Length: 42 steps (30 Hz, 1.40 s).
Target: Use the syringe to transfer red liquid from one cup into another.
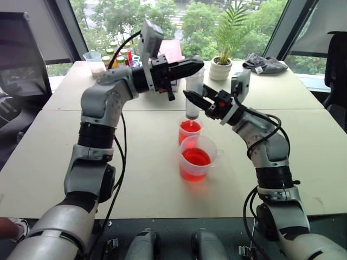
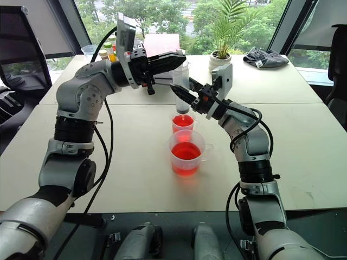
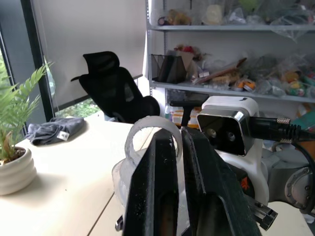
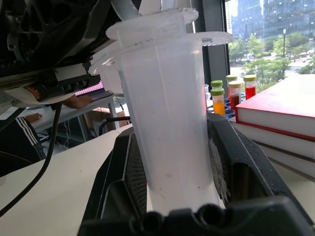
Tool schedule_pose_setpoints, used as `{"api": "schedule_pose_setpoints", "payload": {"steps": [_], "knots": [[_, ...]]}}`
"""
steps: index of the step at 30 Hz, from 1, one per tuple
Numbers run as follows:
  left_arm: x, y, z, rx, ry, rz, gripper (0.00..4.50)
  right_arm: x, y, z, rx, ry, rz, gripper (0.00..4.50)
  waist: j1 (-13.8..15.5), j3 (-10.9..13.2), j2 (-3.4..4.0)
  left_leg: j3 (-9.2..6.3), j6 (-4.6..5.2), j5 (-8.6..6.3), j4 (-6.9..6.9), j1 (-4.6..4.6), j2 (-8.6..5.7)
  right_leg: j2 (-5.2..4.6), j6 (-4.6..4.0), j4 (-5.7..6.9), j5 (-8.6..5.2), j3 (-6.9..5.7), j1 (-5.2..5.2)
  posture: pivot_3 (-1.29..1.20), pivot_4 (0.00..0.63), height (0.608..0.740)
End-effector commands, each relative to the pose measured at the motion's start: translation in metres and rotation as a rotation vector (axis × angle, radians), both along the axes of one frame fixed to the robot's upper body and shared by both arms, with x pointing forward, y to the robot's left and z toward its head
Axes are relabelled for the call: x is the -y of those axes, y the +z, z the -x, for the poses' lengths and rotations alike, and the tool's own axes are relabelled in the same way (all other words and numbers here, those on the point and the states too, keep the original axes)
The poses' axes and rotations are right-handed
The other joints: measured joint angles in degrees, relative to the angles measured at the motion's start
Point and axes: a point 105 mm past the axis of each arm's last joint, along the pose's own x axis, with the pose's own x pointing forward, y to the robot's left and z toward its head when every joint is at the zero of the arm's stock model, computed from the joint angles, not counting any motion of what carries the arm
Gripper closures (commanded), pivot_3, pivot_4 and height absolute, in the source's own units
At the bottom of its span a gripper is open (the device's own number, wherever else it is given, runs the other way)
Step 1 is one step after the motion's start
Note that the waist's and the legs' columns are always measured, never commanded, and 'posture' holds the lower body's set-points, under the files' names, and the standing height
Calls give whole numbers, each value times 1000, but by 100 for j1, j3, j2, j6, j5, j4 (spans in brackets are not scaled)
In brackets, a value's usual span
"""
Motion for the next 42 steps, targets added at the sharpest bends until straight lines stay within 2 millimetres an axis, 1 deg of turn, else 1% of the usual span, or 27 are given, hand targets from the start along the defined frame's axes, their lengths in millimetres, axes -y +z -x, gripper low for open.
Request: {"api": "schedule_pose_setpoints", "payload": {"steps": [1,4,5,6,7,9,13,16,17,18,20,21,23,25,27,29,30,32,34,37,39,42], "knots": [[-5,21,6,43,2,31,2648,-9,33,16,123,57,-35,3138,0,0,0,0,0,0,0,0,0,0,0,0,0,0,0,0,150,740],[-16,32,7,60,32,62,1103,-10,26,15,104,58,-30,3138,-1,0,0,-1,0,0,0,0,0,0,0,0,0,0,0,0,150,740],[-20,35,7,63,42,73,705,-10,25,14,99,56,-27,3138,2,0,0,0,0,0,0,0,0,0,0,0,0,0,0,0,150,740],[-24,38,7,67,55,82,140,-9,23,13,93,52,-26,3138,1,0,0,0,0,0,0,0,0,0,0,0,0,0,0,0,150,740],[-28,39,7,71,68,87,59,-8,21,12,89,48,-25,3138,-18,0,0,0,0,0,0,0,0,-1,0,0,0,0,0,0,150,740],[-37,41,9,77,92,92,59,-6,20,11,83,41,-21,3138,-38,1,2,1,0,0,-1,1,2,0,0,1,0,1,-3,0,150,740],[-49,34,14,73,130,79,59,0,22,8,82,20,-25,3138,-18,1,2,-2,0,0,-5,1,3,0,0,2,0,0,-5,0,150,740],[-57,22,17,45,159,64,59,6,35,5,92,-14,-42,3138,-2,1,2,0,0,0,-4,0,1,-4,0,1,0,1,-3,0,150,740],[-58,16,17,33,171,55,59,9,42,4,95,-31,-51,3138,0,1,2,0,-1,0,-3,0,0,-6,0,2,0,1,-3,0,150,740],[-60,6,17,14,186,43,59,15,53,1,89,-72,-59,3138,0,2,3,0,-1,0,-2,0,0,-7,-1,3,0,1,-3,0,150,740],[-61,-8,17,-10,207,18,59,29,69,-5,57,-147,-65,3138,0,2,4,1,-2,0,-1,0,0,-9,-1,4,1,2,-4,0,150,740],[-61,-17,18,-20,218,0,59,39,74,-9,15,-195,-54,3138,1,3,4,0,-2,0,-2,0,0,-10,-1,4,1,2,-4,0,150,740],[-61,-27,19,-31,233,-19,59,54,78,-13,-80,-258,-29,3138,21,2,3,-5,-4,0,-6,-1,0,-29,-2,1,0,-1,-6,0,150,740],[-63,-37,22,-56,242,-20,59,81,64,-20,-317,-370,49,3138,18,4,7,-8,-4,-1,-11,-3,0,-34,-3,-4,0,-2,-6,0,150,740],[-64,-47,26,-82,248,-21,59,114,45,-16,-529,-469,120,3138,20,1,1,-6,-4,-1,-18,-4,-3,-46,-6,-12,-1,0,-8,0,150,740],[-64,-53,28,-97,256,-23,59,133,31,-11,-642,-533,163,3138,17,1,2,-4,-5,-2,-24,-6,-4,-51,-8,-21,-1,1,-8,0,150,740],[-63,-58,31,-103,254,-31,59,145,20,-8,-706,-578,201,3138,11,2,3,-4,-4,-2,-24,-9,-4,-52,-10,-26,-2,1,-8,0,150,740],[-62,-67,37,-128,244,-36,59,168,-8,0,-865,-651,261,3138,-5,2,4,-1,-4,-3,-29,-10,-4,-53,-15,-30,-5,3,-12,0,150,740],[-59,-71,41,-143,234,-34,59,181,-28,6,-969,-686,304,3138,-4,2,4,0,-3,-3,-34,-10,-4,-52,-15,-34,-5,3,-13,0,150,740],[-57,-77,46,-161,218,-35,59,198,-68,7,-1118,-754,368,3138,-29,1,6,5,-2,-2,-33,-9,-4,-48,-16,-36,-5,6,-13,0,150,740],[-56,-79,47,-167,219,-40,59,202,-84,5,-1166,-766,386,3138,-22,1,6,9,-1,-2,-27,-9,-4,-46,-13,-32,-2,7,-12,0,150,740],[-55,-80,49,-173,217,-45,59,205,-102,3,-1199,-759,415,3138,0,2,7,11,-1,-1,-22,-10,-5,-40,-9,-29,0,6,-11,0,150,740]]}}
